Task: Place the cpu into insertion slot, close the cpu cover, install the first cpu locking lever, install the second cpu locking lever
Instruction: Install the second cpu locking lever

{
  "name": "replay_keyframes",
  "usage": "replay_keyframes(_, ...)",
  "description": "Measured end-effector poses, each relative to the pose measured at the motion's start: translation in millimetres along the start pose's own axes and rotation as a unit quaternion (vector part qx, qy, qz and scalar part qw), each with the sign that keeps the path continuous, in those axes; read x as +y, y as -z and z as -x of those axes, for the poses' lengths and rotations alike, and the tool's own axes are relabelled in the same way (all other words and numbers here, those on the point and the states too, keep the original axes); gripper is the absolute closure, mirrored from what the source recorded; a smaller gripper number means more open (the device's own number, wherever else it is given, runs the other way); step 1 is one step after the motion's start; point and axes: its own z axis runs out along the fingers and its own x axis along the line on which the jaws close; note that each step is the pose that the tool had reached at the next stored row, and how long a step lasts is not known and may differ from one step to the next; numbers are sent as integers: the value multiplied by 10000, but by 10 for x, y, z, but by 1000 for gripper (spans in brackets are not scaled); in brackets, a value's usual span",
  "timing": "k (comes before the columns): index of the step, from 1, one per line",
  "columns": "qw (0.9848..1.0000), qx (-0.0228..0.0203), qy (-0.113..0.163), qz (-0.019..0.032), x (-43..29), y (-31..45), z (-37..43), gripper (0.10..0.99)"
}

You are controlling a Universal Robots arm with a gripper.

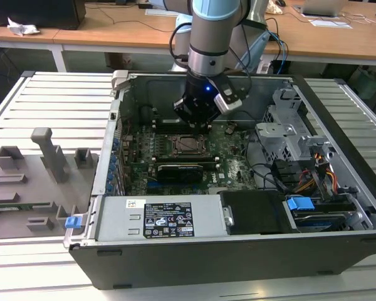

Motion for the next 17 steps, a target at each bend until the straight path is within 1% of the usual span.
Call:
replay_keyframes(8,10000,0,0,0,-42,0,-4,980)
replay_keyframes(11,10000,0,0,0,-43,27,-5,980)
replay_keyframes(13,10000,0,0,0,-43,58,-5,980)
replay_keyframes(15,10000,0,0,0,-43,123,-7,980)
replay_keyframes(16,10000,0,0,0,-43,176,-8,980)
replay_keyframes(17,10000,0,0,0,-42,247,-9,980)
